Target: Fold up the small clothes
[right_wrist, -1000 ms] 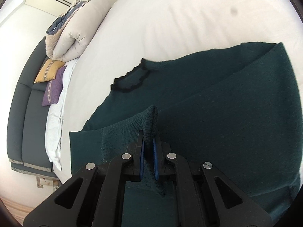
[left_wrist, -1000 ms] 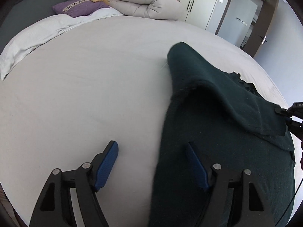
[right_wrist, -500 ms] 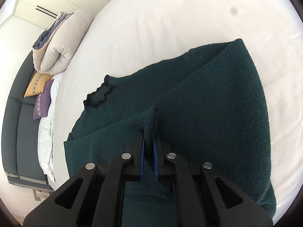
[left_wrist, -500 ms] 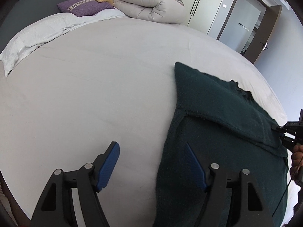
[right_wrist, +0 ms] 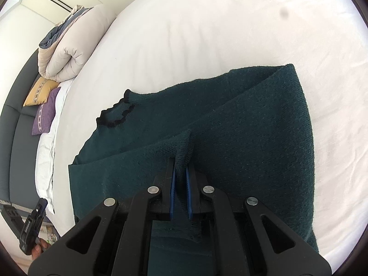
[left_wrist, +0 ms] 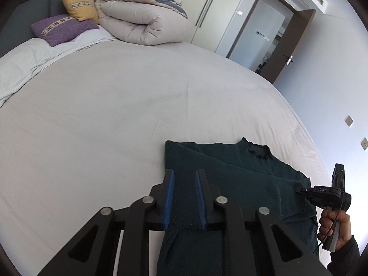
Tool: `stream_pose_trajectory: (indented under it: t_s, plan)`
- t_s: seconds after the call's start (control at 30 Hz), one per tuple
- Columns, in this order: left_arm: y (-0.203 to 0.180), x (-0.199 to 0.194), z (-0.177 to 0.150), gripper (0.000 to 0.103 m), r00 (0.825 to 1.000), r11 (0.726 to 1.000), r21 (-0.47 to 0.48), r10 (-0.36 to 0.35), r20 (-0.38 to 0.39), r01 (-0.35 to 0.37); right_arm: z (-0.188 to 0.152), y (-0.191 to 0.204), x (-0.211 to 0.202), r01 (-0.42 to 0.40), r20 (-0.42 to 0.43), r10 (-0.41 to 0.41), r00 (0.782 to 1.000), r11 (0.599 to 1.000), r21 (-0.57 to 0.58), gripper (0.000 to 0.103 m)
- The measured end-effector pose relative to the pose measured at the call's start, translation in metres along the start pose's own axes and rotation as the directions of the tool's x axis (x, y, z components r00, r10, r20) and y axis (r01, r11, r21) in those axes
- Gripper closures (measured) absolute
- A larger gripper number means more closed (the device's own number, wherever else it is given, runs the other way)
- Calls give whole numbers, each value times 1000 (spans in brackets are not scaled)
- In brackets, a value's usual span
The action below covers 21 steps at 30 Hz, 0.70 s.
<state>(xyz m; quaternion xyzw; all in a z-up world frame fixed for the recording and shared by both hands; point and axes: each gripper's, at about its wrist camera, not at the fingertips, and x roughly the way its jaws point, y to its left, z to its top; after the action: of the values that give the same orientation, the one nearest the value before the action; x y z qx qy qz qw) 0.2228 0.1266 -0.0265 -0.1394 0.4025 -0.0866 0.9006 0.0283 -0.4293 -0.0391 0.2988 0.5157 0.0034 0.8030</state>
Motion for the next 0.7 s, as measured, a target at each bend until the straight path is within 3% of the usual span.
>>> stream_pose_trajectory:
  t_s: [0.37,0.7]
  plan:
    - [-10,64,4,83,991,999,47,-5,-131,12,-1,-7,3,29,-4,-29,1000,999,-20,96]
    - [-6,79,20,83,988,999,23,-45,-145,49,0,-7,8,30,-8,-30,1000,998,-51,96]
